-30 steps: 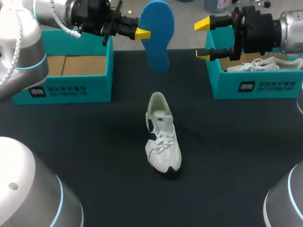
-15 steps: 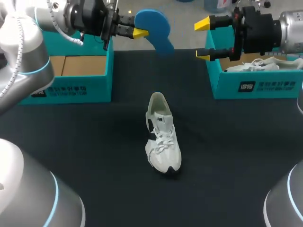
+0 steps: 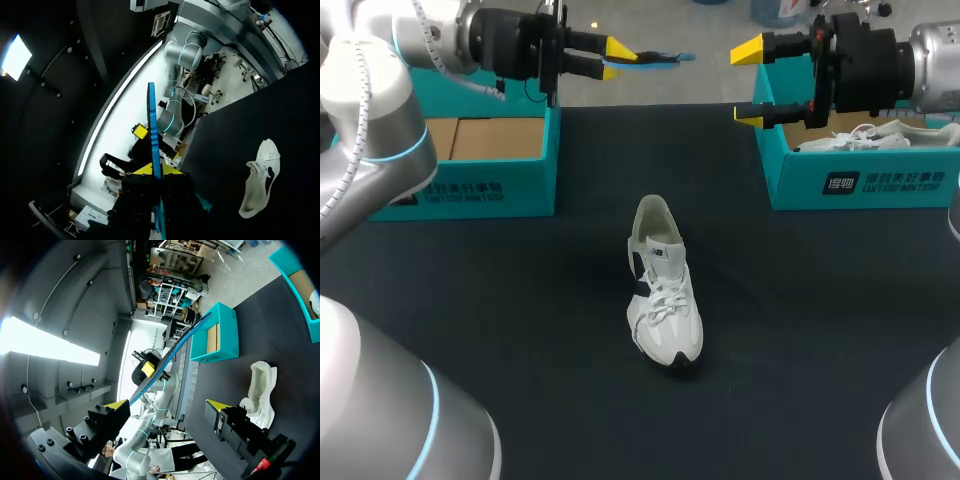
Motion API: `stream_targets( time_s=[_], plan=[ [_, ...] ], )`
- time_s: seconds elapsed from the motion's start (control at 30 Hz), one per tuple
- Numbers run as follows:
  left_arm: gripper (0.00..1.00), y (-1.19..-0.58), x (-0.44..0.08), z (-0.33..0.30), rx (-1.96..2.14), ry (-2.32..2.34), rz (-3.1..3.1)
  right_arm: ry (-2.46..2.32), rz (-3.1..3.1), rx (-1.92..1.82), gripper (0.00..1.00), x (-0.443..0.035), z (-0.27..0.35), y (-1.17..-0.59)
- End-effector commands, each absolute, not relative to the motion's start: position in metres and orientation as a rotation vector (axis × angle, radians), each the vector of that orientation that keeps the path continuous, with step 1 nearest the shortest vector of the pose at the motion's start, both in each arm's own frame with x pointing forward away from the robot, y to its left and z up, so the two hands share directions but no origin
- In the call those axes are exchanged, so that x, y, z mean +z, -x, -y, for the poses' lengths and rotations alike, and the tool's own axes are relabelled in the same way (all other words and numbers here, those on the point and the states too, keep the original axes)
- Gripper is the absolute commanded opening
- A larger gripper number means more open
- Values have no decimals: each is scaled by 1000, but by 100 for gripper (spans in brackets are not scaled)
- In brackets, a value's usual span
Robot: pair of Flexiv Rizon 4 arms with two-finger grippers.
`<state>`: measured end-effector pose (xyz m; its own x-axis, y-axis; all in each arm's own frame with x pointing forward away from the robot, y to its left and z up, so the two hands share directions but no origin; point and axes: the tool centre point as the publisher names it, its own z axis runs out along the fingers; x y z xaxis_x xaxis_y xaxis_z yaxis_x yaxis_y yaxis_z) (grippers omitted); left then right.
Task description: Take the shoe out of the shoebox, open the shoe tongue, remove and reinsert the insole, then place the shoe into the shoebox
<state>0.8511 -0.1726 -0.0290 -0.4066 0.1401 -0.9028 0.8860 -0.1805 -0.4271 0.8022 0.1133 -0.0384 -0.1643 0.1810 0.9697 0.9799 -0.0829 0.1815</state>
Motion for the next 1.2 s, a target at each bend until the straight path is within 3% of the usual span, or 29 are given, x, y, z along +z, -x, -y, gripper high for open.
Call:
stream_targets(
  time_s=[0.03, 0.3, 0.43, 0.57, 1.2],
  plan=[
    [0, -847, -31, 172, -1587, -1234, -1428, 1327, 1422, -1326, 100, -39, -115, -803],
    [0, -847, -31, 172, -1587, -1234, -1428, 1327, 1422, -1326, 100, -39, -115, -803],
    [0, -843, -39, 179, -1202, -1448, -1330, 1327, 1422, -1326, 100, -39, -115, -803],
    [0, -841, -45, 179, -1086, -1473, -1248, 1327, 1422, -1326, 100, -39, -115, -803],
    [0, -838, -53, 195, -1072, -1398, -1088, 1306, 1463, -1279, 100, -33, -144, -826]
  ],
)
